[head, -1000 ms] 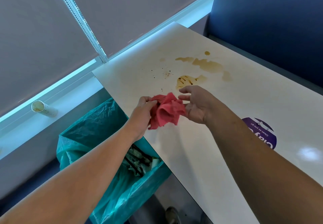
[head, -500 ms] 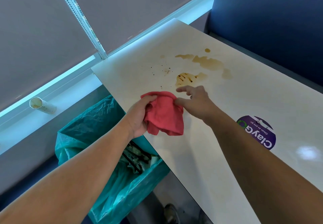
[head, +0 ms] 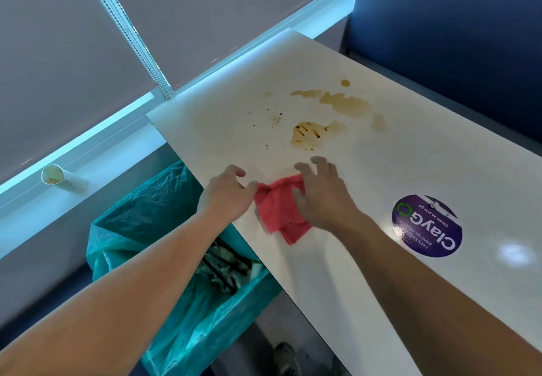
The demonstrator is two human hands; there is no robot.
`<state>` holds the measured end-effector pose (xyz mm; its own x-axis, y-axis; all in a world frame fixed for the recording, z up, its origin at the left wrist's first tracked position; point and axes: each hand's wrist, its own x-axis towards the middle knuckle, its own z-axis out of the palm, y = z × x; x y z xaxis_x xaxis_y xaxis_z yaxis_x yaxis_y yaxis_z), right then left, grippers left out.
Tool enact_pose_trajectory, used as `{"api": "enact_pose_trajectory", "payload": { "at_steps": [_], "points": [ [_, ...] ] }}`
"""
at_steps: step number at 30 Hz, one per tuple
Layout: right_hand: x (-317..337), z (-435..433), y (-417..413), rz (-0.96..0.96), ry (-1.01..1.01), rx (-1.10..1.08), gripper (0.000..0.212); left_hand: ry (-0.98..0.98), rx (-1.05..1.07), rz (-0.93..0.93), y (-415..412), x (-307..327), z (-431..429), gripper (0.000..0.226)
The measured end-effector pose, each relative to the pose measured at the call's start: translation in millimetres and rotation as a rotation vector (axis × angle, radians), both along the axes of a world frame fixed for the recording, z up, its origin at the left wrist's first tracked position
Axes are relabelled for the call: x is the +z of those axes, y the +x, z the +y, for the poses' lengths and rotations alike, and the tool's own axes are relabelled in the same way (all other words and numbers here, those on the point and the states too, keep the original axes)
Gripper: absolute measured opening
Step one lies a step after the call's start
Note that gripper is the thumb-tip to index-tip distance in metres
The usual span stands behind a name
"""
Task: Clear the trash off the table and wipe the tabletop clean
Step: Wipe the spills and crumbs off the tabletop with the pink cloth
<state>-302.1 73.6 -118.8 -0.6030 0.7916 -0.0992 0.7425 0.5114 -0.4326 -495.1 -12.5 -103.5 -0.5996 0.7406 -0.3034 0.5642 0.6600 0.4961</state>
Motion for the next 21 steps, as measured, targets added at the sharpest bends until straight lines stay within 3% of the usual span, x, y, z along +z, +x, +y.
{"api": "enact_pose_trajectory", "payload": {
  "at_steps": [4,8,14,21],
  "points": [
    [-35.9,-27.2,-19.3,-0.086,0.066,0.132,0.063,0.022,-0.048,0.175,-13.9,-9.1,-7.8,0.043],
    [-58.9,-32.2,-40.3,-0.115,0.124,0.032,0.073,-0.100,-0.190,0.191,-27.6,-12.8,-10.4,0.050],
    [-65.7,-28.6,-67.7,-0.097,0.197,0.183,0.066,-0.182,-0.277,0.311,-50.9,-16.4,-7.5,0.046],
    [-69.1,-49.7,-69.4,-0.056,0.171,-0.068,0.063,-0.208,-0.290,0.363,-72.5,-14.1,4.2,0.046]
  ]
}}
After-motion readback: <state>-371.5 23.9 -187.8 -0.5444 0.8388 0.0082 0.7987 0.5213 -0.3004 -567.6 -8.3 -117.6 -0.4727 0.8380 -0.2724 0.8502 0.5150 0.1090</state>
